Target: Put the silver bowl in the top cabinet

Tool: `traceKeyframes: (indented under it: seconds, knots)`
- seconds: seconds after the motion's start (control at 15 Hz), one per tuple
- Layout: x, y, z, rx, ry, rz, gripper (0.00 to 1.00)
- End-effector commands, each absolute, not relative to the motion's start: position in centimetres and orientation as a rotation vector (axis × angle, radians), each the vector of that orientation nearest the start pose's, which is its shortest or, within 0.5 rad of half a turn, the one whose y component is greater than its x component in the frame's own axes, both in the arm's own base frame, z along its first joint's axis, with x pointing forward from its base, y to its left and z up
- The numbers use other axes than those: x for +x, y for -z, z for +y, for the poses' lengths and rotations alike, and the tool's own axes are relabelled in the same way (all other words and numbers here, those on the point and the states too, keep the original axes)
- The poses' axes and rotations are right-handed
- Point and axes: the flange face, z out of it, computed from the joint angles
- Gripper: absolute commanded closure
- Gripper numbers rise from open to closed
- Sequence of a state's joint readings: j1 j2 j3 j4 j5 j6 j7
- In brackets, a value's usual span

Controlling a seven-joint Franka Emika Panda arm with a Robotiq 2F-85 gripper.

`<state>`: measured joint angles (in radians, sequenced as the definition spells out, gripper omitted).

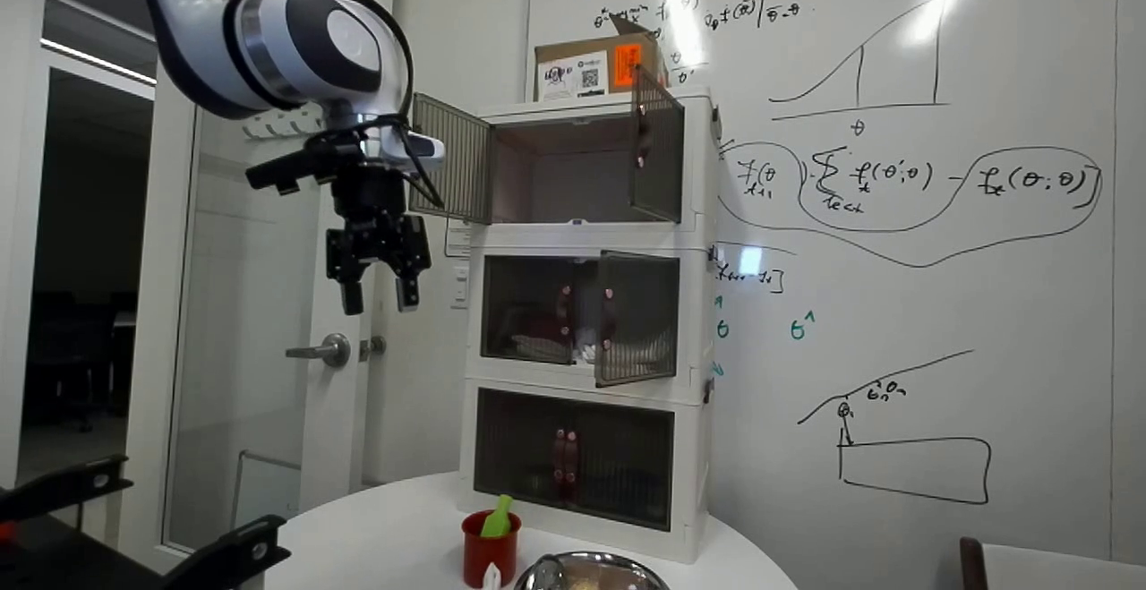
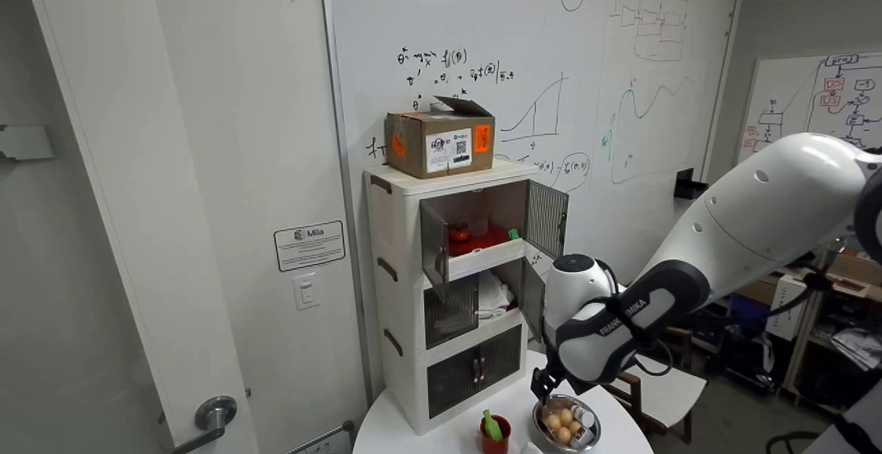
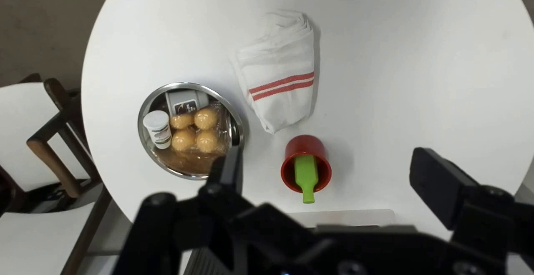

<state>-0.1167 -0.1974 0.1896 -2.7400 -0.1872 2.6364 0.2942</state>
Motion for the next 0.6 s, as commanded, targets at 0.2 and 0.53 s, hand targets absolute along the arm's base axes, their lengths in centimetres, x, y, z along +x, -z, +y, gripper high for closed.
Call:
traceKeyframes:
  seconds: [0.2,0.53]
  knots:
    - [40.3,-29.0,3.4,-3.252,0.206,0.102,0.0]
    - [42.7,-25.4,4.5,-3.206,0.401,-0.039,0.0]
